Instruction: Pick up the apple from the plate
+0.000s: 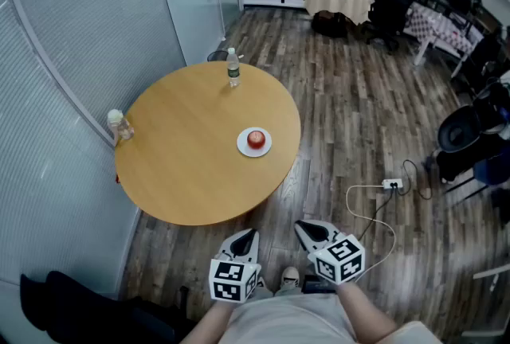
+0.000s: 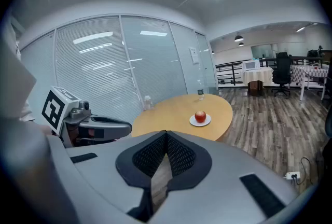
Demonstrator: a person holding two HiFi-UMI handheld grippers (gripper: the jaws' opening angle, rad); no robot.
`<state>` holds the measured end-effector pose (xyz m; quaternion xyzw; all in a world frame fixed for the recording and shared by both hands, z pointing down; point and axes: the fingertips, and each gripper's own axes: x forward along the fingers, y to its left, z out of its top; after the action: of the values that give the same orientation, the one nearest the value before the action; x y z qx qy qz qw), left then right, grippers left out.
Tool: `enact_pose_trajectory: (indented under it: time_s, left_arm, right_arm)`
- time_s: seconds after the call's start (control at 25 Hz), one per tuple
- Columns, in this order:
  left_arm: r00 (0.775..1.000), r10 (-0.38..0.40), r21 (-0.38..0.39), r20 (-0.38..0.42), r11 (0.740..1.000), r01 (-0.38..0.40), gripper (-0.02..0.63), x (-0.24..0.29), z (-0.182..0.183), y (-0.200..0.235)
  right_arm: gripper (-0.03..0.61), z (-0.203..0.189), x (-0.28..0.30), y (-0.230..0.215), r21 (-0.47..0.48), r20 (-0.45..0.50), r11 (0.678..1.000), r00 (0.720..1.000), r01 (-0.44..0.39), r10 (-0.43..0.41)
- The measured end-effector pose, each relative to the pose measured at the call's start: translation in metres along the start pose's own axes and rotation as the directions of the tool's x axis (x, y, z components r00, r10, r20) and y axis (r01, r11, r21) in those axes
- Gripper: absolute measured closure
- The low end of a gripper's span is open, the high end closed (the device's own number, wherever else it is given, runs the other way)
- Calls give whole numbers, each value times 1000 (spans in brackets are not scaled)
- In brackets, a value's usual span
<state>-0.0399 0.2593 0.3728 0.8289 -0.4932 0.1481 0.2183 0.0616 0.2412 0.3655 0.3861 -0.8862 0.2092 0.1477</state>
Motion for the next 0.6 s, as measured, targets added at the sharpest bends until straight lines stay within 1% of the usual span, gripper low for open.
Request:
enact_pose_trajectory:
  time_s: [0.4,0.6]
  left_arm:
    - [1000,-6,1,-2,1000,6,612,2,5,4]
    - [1000,-13,5,-4,1000,13,612,1,7,11]
  right_arm:
    - [549,0,1,-1,-4,-12,1000,1000,7,-8]
    - [549,0,8,-1,28,-21,1000,1000,1,-1]
